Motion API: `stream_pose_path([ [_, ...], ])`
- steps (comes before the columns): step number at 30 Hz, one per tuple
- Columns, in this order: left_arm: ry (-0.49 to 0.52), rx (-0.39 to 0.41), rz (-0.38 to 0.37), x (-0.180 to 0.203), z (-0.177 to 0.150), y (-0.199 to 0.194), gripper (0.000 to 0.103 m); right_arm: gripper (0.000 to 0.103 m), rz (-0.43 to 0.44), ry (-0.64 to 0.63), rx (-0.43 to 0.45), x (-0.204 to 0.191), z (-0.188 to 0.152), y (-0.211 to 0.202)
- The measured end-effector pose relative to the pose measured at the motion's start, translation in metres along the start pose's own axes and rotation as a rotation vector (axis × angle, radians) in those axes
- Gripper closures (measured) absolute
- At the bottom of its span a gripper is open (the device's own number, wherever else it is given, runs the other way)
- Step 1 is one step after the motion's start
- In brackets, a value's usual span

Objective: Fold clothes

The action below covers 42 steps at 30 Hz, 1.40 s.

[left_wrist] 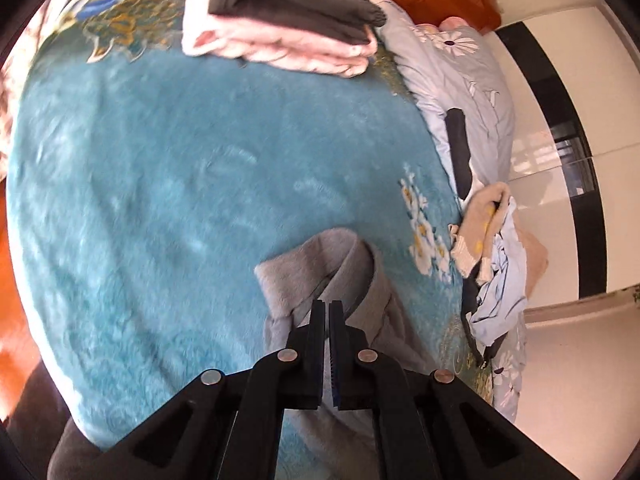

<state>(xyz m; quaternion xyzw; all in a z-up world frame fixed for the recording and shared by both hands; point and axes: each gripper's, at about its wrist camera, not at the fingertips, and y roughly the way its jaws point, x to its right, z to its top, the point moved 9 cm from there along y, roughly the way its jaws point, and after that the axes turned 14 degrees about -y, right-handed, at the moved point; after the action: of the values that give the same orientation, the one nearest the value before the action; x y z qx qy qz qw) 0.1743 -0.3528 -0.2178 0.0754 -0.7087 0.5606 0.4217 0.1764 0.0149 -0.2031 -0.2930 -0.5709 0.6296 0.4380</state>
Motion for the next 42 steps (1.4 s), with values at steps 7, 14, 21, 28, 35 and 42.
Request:
stream_pose_path([
  [7, -0.087, -0.092, 0.001, -0.008, -0.052, 0.022, 0.061, 0.099, -0.002, 0.071, 0.046, 0.013, 0.009, -0.008],
  [14, -0.029, -0.14, 0.126, 0.001, -0.072, 0.053, 0.057, 0.059, 0.059, 0.422, 0.201, 0.081, -0.001, -0.033],
  [21, -0.047, -0.128, 0.16, -0.002, -0.07, 0.062, 0.06, 0.059, 0.006, 0.98, 0.216, 0.197, -0.06, -0.011],
  [28, -0.094, -0.129, 0.148, -0.001, -0.067, 0.063, 0.066, 0.059, -0.042, 1.023, 0.166, 0.256, -0.032, 0.02],
  [35, -0.046, -0.116, 0.172, 0.012, -0.065, 0.06, 0.093, 0.067, -0.068, 1.146, -0.048, 0.279, -0.048, 0.071],
  [42, 0.047, -0.067, 0.131, 0.039, -0.057, 0.037, 0.098, 0.099, -0.079, 1.138, -0.053, 0.278, -0.059, 0.049],
])
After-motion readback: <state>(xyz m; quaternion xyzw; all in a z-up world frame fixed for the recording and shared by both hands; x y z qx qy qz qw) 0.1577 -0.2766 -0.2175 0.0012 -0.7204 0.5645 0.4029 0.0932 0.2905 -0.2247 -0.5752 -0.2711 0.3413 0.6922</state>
